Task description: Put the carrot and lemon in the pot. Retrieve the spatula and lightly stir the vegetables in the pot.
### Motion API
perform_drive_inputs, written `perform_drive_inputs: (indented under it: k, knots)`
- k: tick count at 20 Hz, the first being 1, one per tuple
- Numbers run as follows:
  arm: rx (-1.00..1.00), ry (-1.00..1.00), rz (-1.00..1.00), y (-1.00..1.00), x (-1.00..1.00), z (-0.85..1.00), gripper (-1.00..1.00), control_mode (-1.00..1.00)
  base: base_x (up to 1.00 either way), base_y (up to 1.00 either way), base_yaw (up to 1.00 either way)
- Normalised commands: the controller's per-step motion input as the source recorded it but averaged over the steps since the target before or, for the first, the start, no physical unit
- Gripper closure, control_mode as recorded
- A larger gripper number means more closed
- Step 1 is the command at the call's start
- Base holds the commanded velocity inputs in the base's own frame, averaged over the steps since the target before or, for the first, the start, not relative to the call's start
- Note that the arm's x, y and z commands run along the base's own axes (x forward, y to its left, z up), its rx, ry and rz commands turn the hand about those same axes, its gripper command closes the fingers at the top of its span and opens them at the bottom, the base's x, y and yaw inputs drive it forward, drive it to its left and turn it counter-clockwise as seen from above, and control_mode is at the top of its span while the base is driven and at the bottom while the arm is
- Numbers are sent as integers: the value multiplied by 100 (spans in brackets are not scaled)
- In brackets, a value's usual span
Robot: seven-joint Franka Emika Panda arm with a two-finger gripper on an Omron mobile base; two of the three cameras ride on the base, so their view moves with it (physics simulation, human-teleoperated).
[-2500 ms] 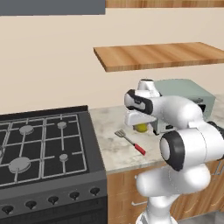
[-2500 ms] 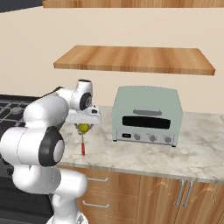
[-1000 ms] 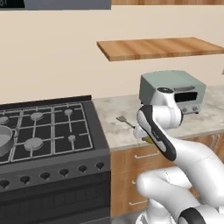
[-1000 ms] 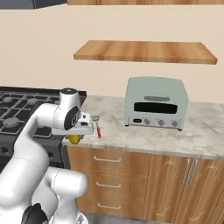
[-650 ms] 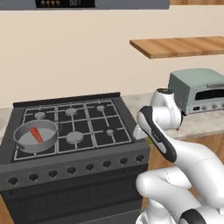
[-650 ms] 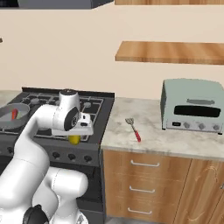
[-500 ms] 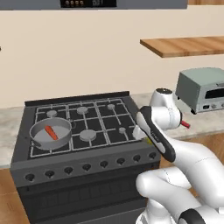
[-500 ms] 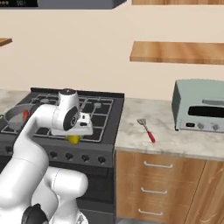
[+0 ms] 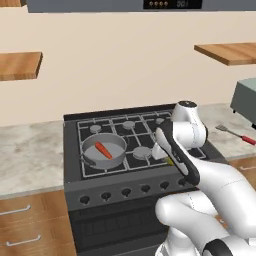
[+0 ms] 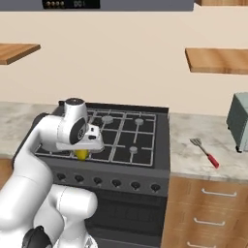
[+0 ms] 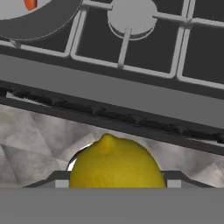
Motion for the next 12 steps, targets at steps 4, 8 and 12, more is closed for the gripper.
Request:
perform_drive_inputs:
  k: [4, 8, 12]
  knots:
    - [0, 0, 0, 0, 0, 0, 100, 100, 66, 37, 2]
    - [0, 0, 0, 0, 0, 0, 100, 100, 45, 39, 2]
    - [0, 0, 0, 0, 0, 0, 100, 100, 11, 27, 0]
